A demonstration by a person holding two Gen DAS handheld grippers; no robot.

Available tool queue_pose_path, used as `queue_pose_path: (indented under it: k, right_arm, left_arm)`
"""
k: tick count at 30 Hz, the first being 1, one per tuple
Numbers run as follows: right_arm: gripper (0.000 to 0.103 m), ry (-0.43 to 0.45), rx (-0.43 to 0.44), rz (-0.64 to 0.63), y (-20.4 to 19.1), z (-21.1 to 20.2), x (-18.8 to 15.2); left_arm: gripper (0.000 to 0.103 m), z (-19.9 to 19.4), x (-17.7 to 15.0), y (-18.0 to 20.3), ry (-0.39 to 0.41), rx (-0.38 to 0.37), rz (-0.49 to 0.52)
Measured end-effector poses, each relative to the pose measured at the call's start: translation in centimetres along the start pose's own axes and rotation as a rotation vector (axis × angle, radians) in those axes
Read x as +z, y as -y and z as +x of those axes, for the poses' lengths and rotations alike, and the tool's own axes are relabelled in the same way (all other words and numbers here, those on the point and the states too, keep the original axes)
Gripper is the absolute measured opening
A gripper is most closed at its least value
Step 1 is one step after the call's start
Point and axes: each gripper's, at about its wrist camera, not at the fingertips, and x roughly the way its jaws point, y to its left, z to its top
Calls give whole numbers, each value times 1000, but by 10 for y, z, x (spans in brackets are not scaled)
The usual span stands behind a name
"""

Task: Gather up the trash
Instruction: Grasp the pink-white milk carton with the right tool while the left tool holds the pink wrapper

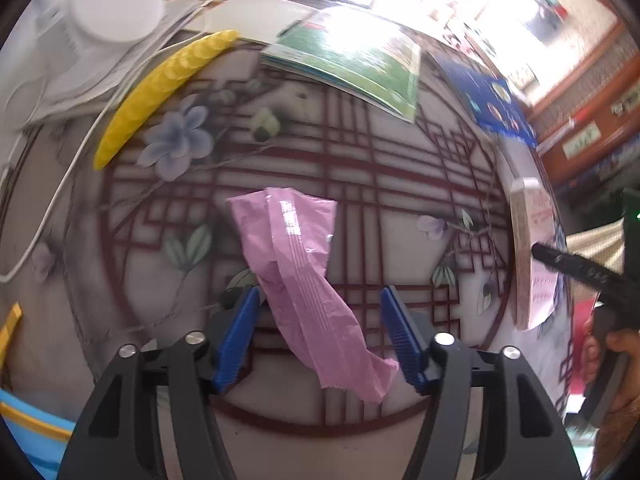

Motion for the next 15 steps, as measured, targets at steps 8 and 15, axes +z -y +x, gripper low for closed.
queue_pose_path:
  k: [8,15]
  right_arm:
    - [45,44,-8,-115,-23,-10,-10]
    - [44,55,53,-60,-22,-20,-21]
  left_arm:
    - [62,8,-4,-15,-12,30,-61]
    - [42,19,4,-8,-21,59,-26]
